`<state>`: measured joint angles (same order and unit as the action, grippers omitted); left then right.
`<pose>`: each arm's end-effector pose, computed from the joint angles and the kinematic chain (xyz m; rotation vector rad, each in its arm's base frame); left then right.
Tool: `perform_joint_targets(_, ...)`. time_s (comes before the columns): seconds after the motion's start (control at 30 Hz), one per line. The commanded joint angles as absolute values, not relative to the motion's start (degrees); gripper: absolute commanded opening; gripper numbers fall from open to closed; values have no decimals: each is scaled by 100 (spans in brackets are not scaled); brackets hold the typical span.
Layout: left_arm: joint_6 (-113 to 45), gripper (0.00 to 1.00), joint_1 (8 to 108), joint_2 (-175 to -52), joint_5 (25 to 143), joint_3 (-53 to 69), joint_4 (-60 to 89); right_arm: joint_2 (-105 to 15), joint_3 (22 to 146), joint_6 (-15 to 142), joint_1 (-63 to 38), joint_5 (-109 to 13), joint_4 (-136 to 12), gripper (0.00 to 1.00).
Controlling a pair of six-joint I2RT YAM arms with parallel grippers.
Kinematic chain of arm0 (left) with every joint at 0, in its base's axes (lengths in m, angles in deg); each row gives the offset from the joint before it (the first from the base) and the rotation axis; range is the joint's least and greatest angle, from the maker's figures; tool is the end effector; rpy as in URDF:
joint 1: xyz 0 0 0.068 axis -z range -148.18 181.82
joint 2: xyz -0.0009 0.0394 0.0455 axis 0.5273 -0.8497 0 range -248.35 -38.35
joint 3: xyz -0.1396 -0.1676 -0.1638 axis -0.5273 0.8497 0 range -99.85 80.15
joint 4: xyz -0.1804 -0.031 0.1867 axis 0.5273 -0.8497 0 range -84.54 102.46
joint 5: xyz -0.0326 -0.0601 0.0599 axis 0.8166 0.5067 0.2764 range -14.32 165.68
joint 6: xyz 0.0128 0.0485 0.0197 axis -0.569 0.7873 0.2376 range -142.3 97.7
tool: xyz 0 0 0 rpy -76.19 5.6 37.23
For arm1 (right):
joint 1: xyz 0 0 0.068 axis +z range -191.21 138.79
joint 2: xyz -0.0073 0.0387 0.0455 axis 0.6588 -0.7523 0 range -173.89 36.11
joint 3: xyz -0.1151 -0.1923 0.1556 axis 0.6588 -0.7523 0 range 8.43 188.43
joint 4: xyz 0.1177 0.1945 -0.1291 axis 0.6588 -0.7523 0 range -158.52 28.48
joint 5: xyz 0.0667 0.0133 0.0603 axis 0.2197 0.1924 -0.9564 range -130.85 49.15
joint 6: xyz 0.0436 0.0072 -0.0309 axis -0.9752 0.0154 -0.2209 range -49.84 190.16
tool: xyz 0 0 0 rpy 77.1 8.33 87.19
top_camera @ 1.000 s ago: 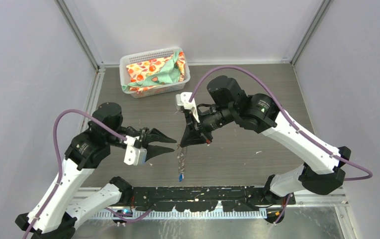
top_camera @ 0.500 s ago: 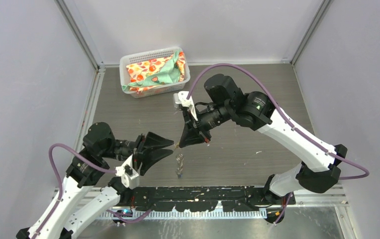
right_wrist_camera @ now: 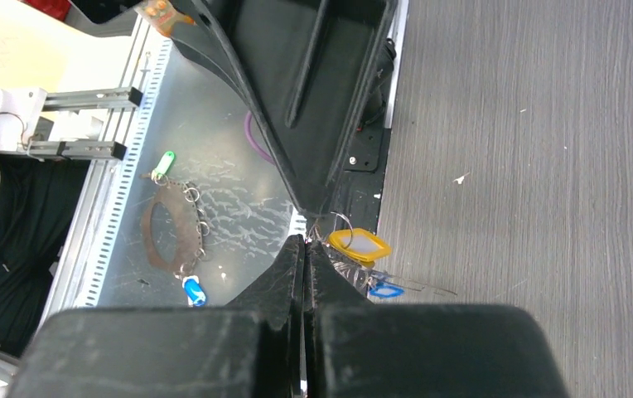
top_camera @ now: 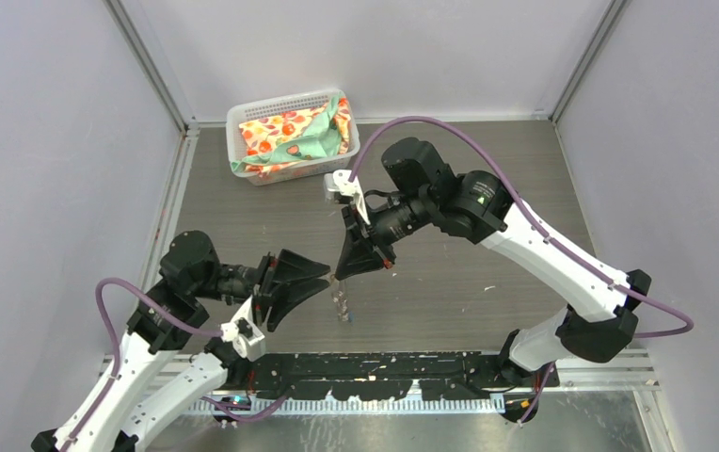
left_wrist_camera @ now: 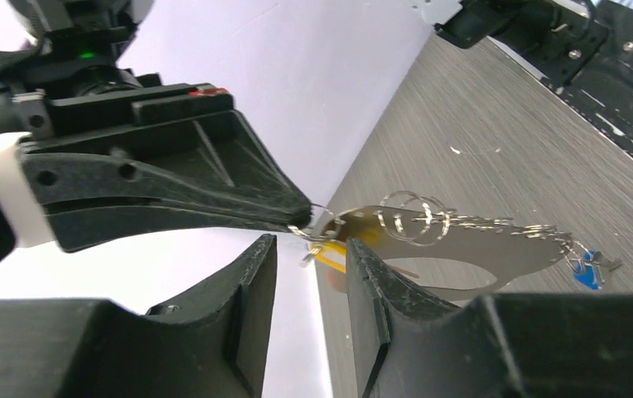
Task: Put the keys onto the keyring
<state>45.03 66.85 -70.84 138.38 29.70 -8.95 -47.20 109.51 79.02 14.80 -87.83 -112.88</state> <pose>0.0654 -0.0844 0.3825 1.5970 0.2526 -0.4533 0.1385 0.2517 0.4532 -1.6074 1.5766 1.3439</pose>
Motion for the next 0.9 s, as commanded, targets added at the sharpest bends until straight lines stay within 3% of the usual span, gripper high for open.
perform_joint_targets(0.0,5828,38,6706,-7224,13949,2720,-2044,-4720,11179,7751,1453,-9067,-10936,1)
perform_joint_targets(0.27,6089,36,6718,-7230,13746,2834,-1730,-4791,11185,7728,1453,-9112,-10926,1)
perform_joint_targets(0.43,5862,27,6729,-7158,13757,2925,-1471,-4800,11163,7713,1458,-9121,-10895,1)
perform_joint_targets(0.67,5689,3,6747,-7072,13721,3043,-1179,-4607,10853,7462,1449,-8819,-10379,1)
perform_joint_targets(0.87,5454,1,6755,-7050,13692,3061,-1090,-4120,10068,6917,1451,-7932,-9275,1)
